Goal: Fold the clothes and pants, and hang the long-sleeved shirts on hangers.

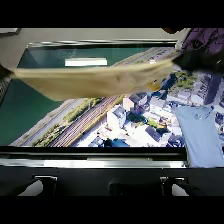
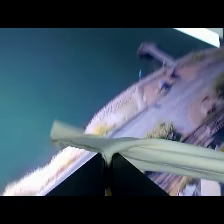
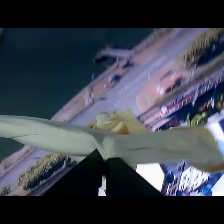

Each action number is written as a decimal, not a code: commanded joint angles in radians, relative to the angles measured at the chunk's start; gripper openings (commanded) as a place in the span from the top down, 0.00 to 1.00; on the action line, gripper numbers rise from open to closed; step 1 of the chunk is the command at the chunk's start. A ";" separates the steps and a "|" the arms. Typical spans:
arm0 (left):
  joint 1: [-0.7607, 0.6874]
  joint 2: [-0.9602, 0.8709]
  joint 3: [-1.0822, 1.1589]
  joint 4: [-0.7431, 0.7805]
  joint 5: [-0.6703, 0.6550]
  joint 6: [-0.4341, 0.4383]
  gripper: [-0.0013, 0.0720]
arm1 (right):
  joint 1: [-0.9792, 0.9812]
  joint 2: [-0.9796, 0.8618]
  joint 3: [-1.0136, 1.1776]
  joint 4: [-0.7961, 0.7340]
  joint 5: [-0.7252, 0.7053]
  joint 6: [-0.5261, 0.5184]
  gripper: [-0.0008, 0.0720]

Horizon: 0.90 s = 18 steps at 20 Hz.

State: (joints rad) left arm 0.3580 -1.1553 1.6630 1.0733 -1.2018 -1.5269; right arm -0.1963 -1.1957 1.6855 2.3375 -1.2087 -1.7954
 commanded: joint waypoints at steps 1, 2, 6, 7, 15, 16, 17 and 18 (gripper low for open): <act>-0.014 0.070 0.349 0.147 -0.040 -0.099 0.97 | 0.000 0.128 0.277 -0.090 -0.039 0.089 0.96; -0.014 0.110 0.377 0.193 -0.057 -0.121 0.97 | 0.000 0.185 0.308 -0.114 -0.046 0.111 0.96; -0.014 0.294 0.360 0.332 -0.115 -0.185 0.97 | 0.000 0.394 0.319 -0.206 -0.056 0.243 0.95; -0.013 0.329 0.352 0.357 -0.130 -0.189 0.97 | 0.000 0.429 0.319 -0.230 -0.056 0.269 0.95; -0.018 0.282 0.159 0.366 -0.185 -0.172 0.97 | 0.000 0.280 0.319 -0.282 -0.138 0.398 0.96; -0.021 0.243 0.111 0.341 -0.186 -0.152 0.97 | 0.000 0.209 0.319 -0.278 -0.179 0.417 0.95; -0.034 0.192 0.059 0.343 -0.181 -0.137 0.97 | 0.000 0.138 0.315 -0.278 -0.208 0.415 0.95; -0.048 0.136 0.009 0.349 -0.157 -0.123 0.97 | 0.000 0.056 0.312 -0.278 -0.225 0.404 0.95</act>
State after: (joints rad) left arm 0.3290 -0.9188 1.7885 1.4357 -1.3689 -1.6955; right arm -0.1955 -0.9733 2.0010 2.0701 -1.3525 -1.4189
